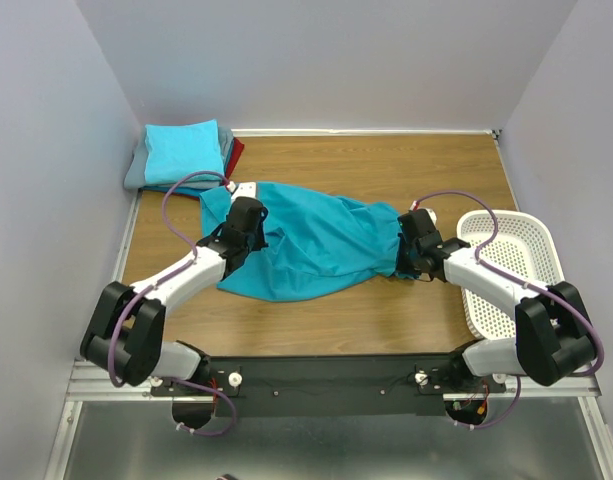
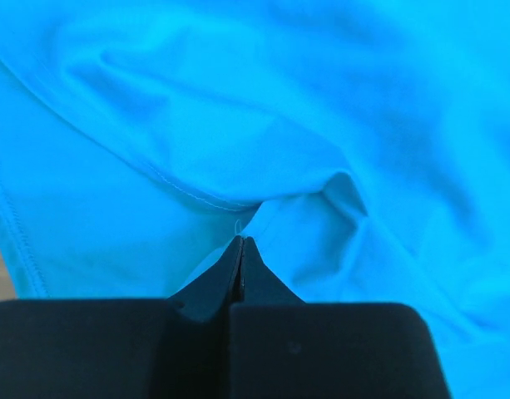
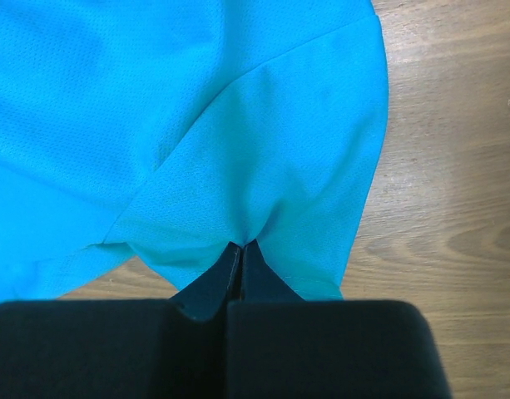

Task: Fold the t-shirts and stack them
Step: Flatten the tshirt out

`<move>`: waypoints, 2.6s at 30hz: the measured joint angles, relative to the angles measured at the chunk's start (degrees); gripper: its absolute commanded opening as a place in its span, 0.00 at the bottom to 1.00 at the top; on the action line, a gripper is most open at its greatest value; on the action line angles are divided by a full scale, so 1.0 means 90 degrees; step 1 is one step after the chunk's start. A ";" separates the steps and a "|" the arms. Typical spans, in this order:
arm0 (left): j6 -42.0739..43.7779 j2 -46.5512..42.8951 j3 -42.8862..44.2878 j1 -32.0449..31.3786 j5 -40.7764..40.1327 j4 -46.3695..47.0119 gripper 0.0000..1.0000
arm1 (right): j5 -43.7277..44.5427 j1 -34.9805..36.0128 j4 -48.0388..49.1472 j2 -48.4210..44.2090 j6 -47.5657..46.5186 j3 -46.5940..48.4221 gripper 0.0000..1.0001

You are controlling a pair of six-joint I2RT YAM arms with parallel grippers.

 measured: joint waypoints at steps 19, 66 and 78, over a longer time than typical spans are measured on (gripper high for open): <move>-0.0495 -0.1642 -0.0301 0.0002 -0.0622 -0.0593 0.00 | 0.0000 0.0000 -0.0036 -0.0005 0.0000 0.0002 0.00; -0.0869 -0.0782 -0.1161 0.0005 0.0491 0.0270 0.40 | -0.0007 0.0000 -0.0044 -0.0102 -0.0002 0.0002 0.00; -0.0879 -0.0617 -0.1365 0.0046 0.0576 0.0605 0.00 | -0.0007 0.0000 -0.0049 -0.0136 -0.0005 0.0002 0.00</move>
